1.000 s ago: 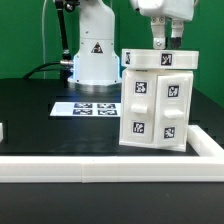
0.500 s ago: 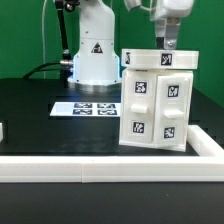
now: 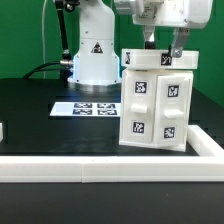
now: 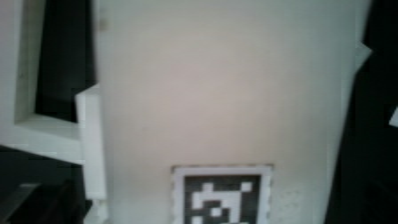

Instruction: Assemble cabinet

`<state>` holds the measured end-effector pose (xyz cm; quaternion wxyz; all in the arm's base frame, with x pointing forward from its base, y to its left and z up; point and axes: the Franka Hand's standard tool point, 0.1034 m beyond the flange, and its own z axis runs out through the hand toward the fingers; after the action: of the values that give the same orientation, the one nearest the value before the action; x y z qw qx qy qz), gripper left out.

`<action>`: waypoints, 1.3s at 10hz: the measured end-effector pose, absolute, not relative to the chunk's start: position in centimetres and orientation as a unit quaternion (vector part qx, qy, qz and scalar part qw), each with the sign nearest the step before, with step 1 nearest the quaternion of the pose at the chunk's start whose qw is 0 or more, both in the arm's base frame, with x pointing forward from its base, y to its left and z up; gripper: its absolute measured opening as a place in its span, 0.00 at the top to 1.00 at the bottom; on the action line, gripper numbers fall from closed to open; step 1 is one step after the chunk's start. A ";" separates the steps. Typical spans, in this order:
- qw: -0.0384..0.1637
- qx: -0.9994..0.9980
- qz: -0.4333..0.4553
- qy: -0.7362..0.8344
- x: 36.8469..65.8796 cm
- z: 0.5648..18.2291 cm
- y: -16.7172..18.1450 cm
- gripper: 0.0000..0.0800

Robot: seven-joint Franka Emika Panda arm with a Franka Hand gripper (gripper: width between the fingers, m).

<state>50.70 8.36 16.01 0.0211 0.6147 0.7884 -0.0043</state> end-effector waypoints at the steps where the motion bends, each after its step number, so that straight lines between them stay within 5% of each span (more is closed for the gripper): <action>1: 0.022 0.616 -0.004 0.787 50.8 16.1 8.4 0.00; 4: 0.023 0.620 -0.002 0.784 50.5 15.6 8.2 0.00; 5: 0.023 0.621 -0.003 0.783 50.5 15.6 8.1 0.17; 6: 0.023 0.621 -0.003 0.783 50.5 15.6 8.0 0.17; 7: 0.023 0.622 -0.003 0.783 50.5 15.6 8.0 0.31; 13: 0.023 0.700 0.000 0.714 50.5 15.6 8.0 0.31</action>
Offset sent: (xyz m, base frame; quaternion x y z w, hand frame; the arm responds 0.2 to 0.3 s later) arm -0.0022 0.0024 -0.0055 -0.0229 0.0121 0.0237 0.9994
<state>50.51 7.96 15.57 0.0234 0.7002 0.7135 -0.0004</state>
